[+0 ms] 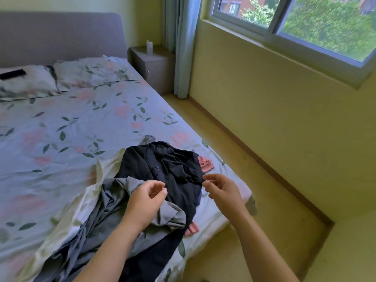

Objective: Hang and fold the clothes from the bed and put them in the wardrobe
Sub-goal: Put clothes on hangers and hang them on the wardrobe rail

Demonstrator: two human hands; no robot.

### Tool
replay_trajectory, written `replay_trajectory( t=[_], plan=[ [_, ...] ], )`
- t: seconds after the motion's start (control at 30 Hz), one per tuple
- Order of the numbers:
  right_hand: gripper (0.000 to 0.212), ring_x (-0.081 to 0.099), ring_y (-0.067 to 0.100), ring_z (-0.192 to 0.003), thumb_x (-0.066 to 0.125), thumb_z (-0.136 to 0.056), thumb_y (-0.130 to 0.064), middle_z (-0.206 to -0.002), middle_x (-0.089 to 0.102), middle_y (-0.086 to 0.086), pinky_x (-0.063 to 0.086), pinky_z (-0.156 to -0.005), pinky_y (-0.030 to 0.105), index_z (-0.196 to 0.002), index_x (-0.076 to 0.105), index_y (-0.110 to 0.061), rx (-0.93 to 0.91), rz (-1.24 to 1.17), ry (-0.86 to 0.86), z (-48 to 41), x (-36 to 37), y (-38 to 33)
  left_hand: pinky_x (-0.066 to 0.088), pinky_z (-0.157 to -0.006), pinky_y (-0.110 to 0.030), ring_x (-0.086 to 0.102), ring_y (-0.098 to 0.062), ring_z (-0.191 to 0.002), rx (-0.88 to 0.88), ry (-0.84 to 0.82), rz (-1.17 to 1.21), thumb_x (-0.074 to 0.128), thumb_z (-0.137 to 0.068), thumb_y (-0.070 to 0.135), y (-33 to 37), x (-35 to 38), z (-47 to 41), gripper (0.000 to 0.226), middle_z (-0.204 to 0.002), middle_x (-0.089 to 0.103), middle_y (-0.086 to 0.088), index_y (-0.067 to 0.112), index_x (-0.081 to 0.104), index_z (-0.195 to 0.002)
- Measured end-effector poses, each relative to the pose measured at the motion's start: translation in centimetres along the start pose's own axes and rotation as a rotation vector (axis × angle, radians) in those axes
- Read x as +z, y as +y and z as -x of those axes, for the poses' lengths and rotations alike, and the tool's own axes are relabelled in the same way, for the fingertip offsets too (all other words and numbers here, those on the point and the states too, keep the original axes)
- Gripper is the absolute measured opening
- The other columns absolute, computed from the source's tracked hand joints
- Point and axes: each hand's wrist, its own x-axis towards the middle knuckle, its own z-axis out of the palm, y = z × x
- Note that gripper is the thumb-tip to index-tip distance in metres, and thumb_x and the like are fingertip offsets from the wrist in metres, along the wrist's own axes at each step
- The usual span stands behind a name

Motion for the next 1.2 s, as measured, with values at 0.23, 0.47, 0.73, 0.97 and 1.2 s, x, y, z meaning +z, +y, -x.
replay_trajectory(
  t=[0.23, 0.47, 0.73, 0.97, 1.2],
  plan=[
    [0.017, 0.066, 0.013, -0.092, 0.059, -0.095, -0.021, -0.101, 0.069, -0.002, 0.057, -0.083, 0.032, -0.11, 0.066, -0.021, 0.004, 0.021, -0.144, -7.5, 0.9, -0.2, 0.045, -0.075, -0.015, 0.064, -0.004, -0.088, -0.087, 0.112, -0.056, 0.067, -0.09, 0.019, -0.6, 0.2, -4.0, 0.009, -0.091, 0.071, 0.006, 0.023, 0.068, -0.097],
    [0.015, 0.064, 0.011, -0.085, 0.059, -0.094, -0.018, -0.095, 0.07, -0.003, 0.055, -0.083, 0.032, -0.107, 0.067, -0.022, -0.01, 0.06, -0.304, -17.1, -0.8, 0.7, 0.048, -0.078, -0.02, 0.063, -0.006, -0.09, -0.236, 0.282, -0.073, 0.065, -0.09, 0.019, -1.2, 4.3, -8.5, 0.01, -0.094, 0.069, 0.006, 0.021, 0.068, -0.099],
    [0.017, 0.067, 0.015, -0.085, 0.058, -0.095, -0.021, -0.093, 0.07, -0.007, 0.056, -0.078, 0.032, -0.111, 0.066, -0.022, -0.011, 0.173, -0.473, -26.5, -2.3, 3.1, 0.043, -0.071, -0.014, 0.062, -0.007, -0.088, -0.438, 0.424, -0.074, 0.064, -0.09, 0.016, -1.9, 9.5, -12.3, 0.007, -0.092, 0.067, 0.004, 0.017, 0.067, -0.096],
    [0.02, 0.067, 0.012, -0.09, 0.058, -0.094, -0.02, -0.097, 0.071, -0.006, 0.055, -0.089, 0.039, -0.112, 0.067, -0.021, 0.041, 0.245, -0.581, -29.6, 0.0, 6.3, 0.036, -0.063, -0.009, 0.052, 0.006, -0.075, -0.572, 0.465, -0.126, 0.06, -0.092, 0.019, -4.9, 10.8, -15.8, 0.013, -0.093, 0.062, 0.005, 0.017, 0.064, -0.104],
    [0.018, 0.069, 0.017, -0.082, 0.057, -0.095, -0.02, -0.092, 0.072, -0.007, 0.056, -0.068, 0.023, -0.11, 0.067, -0.023, 0.056, 0.279, -0.622, -31.8, 3.4, 8.8, 0.039, -0.08, -0.022, 0.06, -0.016, -0.097, -0.715, 0.401, -0.171, 0.059, -0.091, 0.02, -10.7, 11.6, -18.6, 0.023, -0.109, 0.069, -0.004, 0.01, 0.065, -0.112]
  ],
)
